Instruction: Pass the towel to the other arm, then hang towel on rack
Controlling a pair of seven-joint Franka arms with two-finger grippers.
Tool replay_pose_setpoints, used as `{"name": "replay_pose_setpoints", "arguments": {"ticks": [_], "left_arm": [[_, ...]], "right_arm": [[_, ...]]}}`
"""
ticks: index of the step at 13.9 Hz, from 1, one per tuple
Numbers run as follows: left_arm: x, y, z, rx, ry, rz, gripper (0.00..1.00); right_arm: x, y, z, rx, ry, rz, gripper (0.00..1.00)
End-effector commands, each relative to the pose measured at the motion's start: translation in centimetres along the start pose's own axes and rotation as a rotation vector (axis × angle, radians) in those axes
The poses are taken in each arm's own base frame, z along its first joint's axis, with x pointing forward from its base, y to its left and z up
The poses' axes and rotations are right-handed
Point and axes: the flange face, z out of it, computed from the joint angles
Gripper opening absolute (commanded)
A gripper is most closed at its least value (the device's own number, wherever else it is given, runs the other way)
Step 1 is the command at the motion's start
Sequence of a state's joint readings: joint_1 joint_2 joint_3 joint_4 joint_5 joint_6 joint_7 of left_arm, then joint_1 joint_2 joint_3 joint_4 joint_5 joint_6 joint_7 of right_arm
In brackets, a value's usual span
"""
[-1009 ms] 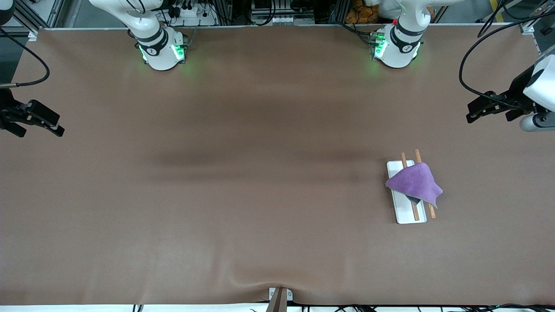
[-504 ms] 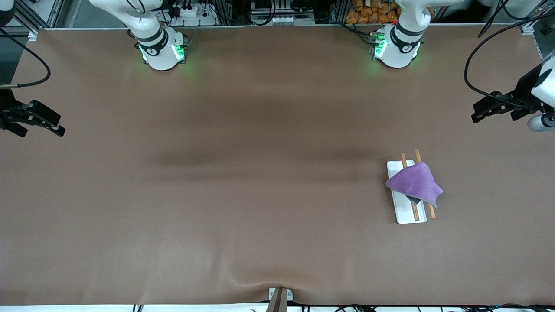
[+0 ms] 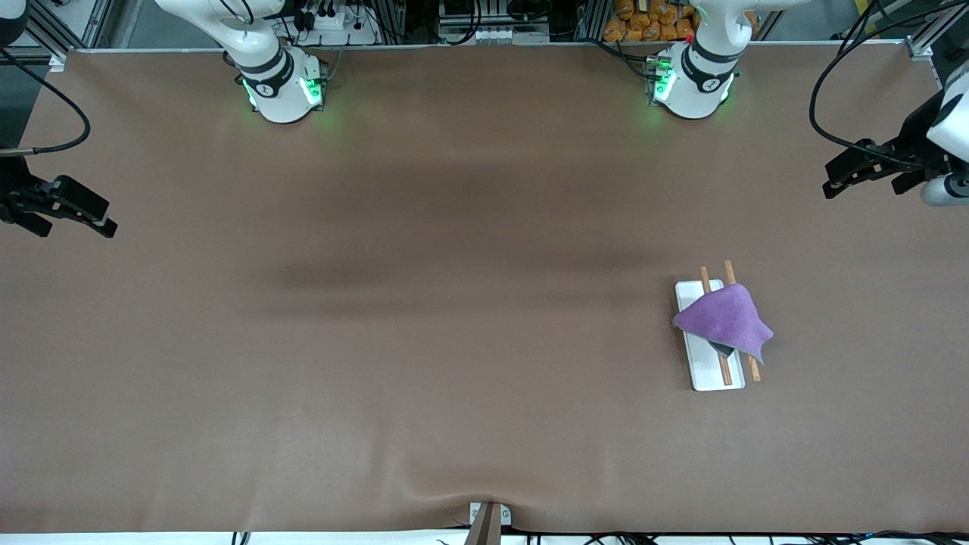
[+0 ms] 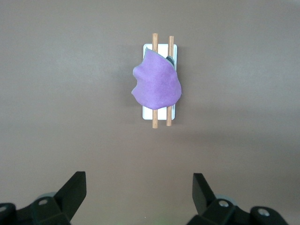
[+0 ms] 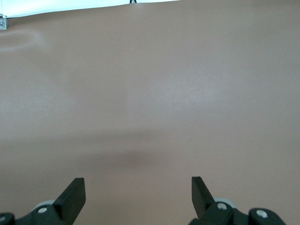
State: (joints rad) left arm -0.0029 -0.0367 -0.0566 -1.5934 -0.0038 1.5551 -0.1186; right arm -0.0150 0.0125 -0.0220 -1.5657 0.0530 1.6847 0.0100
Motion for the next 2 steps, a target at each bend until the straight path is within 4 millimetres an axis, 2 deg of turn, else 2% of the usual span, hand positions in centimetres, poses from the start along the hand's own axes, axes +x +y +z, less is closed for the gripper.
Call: {"name": "replay_pose_setpoints", "arguments": {"ticks": [1, 2], "left_arm": [[0.37, -0.55, 0.43, 0.023, 0.001, 0.005, 1.00], [0.48, -0.81, 0.14, 0.024, 0.009, -0.002, 1.00]], "right_arm": [[0.26, -0.29, -0.20, -0.019, -0.005, 0.010, 1.00], [0.26, -0.29, -0.20, -0.019, -0.005, 0.010, 1.00]]}}
